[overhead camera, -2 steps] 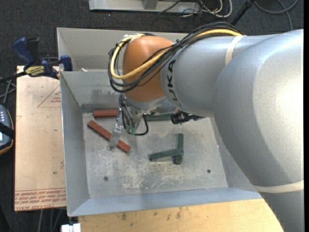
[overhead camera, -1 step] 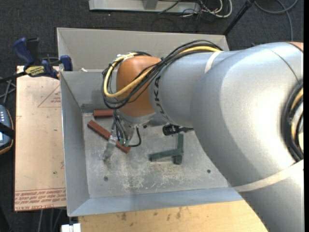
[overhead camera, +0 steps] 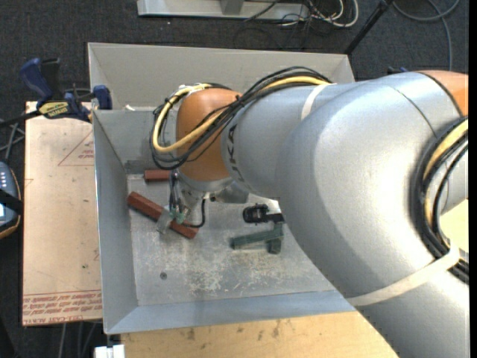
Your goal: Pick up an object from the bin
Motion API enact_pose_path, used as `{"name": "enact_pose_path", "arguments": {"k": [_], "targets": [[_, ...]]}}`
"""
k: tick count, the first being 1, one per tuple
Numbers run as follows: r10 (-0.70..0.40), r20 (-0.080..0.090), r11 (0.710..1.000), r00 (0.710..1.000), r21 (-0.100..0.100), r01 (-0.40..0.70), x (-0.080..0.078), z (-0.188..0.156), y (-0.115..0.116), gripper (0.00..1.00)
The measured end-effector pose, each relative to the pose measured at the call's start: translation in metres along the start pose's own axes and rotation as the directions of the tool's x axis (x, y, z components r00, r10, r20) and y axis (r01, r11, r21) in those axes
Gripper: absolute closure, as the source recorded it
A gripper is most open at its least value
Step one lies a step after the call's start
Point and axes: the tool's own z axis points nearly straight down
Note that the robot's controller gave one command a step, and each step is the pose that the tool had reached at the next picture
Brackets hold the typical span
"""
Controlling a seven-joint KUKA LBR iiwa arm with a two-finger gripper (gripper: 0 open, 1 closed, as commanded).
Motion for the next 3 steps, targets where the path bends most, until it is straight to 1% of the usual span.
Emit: {"name": "enact_pose_path", "arguments": {"k": [2,3], "targets": [[0.049,-0.003,0.999,0.999,0.004,-0.049,0.002,-0.004,-0.001,1.00],[0.030,-0.004,1.000,1.000,0.007,-0.030,0.002,-0.015,-0.001,1.00]]}}
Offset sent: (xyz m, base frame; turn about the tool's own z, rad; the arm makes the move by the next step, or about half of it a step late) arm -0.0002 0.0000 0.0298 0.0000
